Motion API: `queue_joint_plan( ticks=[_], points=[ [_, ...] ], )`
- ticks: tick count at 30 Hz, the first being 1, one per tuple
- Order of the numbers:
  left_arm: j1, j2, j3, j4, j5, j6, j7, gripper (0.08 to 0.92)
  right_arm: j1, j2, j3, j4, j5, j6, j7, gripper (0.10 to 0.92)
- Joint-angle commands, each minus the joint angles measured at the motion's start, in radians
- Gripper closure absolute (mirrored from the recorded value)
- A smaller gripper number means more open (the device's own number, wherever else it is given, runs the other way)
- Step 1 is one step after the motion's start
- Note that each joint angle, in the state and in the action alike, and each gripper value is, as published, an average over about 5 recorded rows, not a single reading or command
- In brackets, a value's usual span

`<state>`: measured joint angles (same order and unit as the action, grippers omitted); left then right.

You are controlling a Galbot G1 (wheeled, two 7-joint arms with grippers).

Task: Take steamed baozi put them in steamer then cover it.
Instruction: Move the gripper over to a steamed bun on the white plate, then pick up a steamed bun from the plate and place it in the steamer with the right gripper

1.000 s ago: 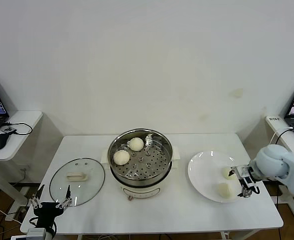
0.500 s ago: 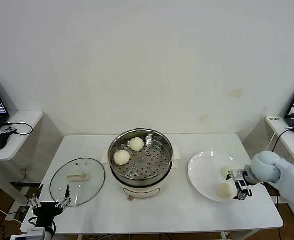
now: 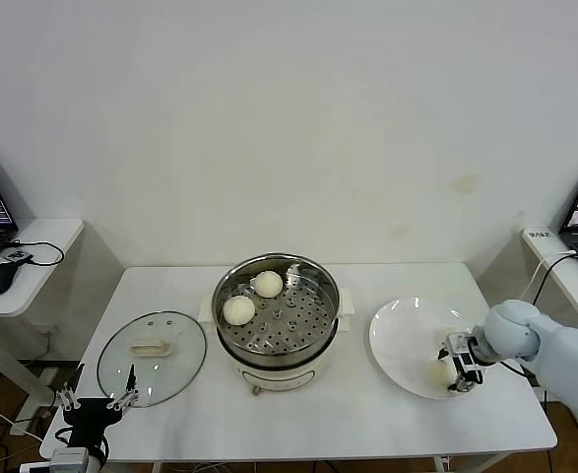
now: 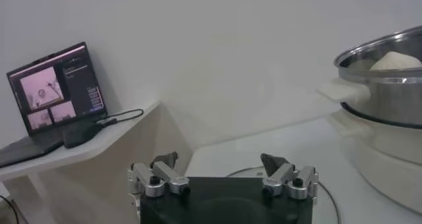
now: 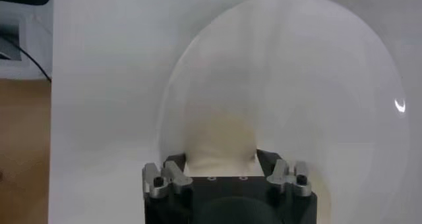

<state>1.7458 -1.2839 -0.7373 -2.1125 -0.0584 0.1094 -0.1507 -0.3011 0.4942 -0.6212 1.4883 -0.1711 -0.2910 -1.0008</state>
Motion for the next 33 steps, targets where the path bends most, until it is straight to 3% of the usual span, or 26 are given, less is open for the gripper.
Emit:
queue_joint_plan(
  ticks=[1,8,19,25,33],
  points=[
    [0.001,-0.001,0.000,-0.001,0.000,-0.001,0.000,0.177,-0.003,0.010,0.005,-0.009,0.019,-0.010,-0.005,0.403],
    [0.002,0.001,-0.001,-0.005,-0.001,-0.001,-0.001,0.177,0.064,-0.019,-0.006,0.017,0.037,-0.013,-0.029,0.485],
    [-0.007,0.003,0.013,-0.005,-0.001,-0.001,0.000,0.177,0.520,-0.050,-0.205,0.066,0.212,-0.031,-0.070,0.479],
    [-0.013,0.007,0.019,-0.003,-0.003,-0.002,-0.001,0.177,0.770,0.044,-0.354,0.051,0.306,-0.049,-0.055,0.474],
    [-0.017,0.008,0.018,0.000,-0.004,-0.002,-0.001,0.177,0.948,0.286,-0.463,0.004,0.408,-0.073,-0.002,0.474]
  ],
)
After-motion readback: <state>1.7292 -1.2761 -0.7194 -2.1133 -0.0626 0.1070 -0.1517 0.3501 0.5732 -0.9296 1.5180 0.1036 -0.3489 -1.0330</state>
